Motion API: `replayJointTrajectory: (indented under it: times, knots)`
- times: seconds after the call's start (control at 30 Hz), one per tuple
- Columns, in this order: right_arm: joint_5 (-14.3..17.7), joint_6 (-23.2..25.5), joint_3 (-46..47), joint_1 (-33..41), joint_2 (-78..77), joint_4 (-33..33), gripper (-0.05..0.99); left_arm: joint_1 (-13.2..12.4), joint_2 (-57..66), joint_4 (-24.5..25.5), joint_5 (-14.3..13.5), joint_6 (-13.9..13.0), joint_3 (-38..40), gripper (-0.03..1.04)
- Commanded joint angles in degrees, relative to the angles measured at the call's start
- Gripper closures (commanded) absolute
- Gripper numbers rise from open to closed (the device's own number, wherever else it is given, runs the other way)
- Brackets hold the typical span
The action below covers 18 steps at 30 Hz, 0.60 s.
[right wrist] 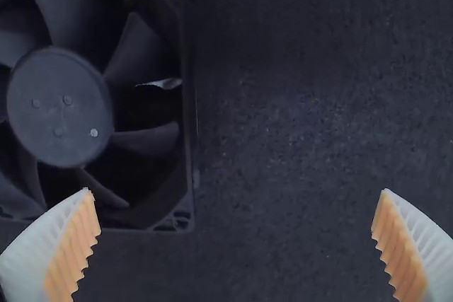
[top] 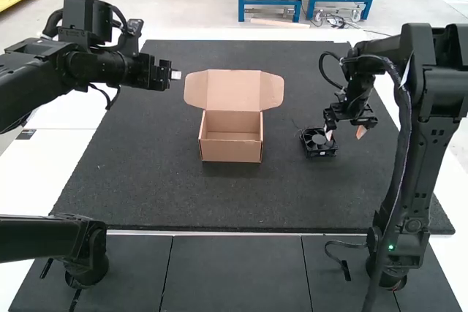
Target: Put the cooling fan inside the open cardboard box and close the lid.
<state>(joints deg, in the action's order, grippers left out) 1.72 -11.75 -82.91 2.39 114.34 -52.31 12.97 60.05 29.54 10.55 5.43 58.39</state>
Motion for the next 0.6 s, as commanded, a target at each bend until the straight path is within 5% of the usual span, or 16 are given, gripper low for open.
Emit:
replayJointTrajectory:
  times: [0.0,0.57]
  knots:
    - [0.57,1.38,0.12,0.16,0.35,0.63,0.05,-0.49,-0.2,-0.18,0.09,0.37,2.52,0.04]
    - [3.73,1.55,0.21,0.24,2.46,2.04,0.05,-0.49,-0.2,-0.18,0.09,0.37,2.78,0.04]
